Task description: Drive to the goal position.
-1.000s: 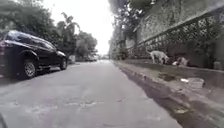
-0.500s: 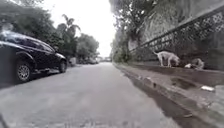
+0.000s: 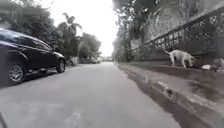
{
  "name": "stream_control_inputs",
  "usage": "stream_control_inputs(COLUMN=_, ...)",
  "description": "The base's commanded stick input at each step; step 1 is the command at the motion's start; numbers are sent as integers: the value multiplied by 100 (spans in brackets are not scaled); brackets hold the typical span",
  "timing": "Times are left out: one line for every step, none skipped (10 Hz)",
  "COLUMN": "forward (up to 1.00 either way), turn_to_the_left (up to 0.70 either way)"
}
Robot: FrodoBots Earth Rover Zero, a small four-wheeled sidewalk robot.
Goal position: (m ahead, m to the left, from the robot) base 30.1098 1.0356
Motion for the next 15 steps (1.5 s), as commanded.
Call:
stream_control_inputs(forward=100, turn_to_the_left=0)
stream_control_inputs(forward=100, turn_to_the_left=0)
stream_control_inputs(forward=100, turn_to_the_left=0)
stream_control_inputs(forward=100, turn_to_the_left=0)
stream_control_inputs(forward=100, turn_to_the_left=0)
stream_control_inputs(forward=100, turn_to_the_left=0)
stream_control_inputs(forward=100, turn_to_the_left=0)
stream_control_inputs(forward=100, turn_to_the_left=0)
stream_control_inputs(forward=100, turn_to_the_left=0)
stream_control_inputs(forward=100, turn_to_the_left=0)
stream_control_inputs(forward=100, turn_to_the_left=0)
stream_control_inputs(forward=100, turn_to_the_left=0)
stream_control_inputs(forward=100, turn_to_the_left=0)
stream_control_inputs(forward=100, turn_to_the_left=0)
stream_control_inputs(forward=100, turn_to_the_left=0)
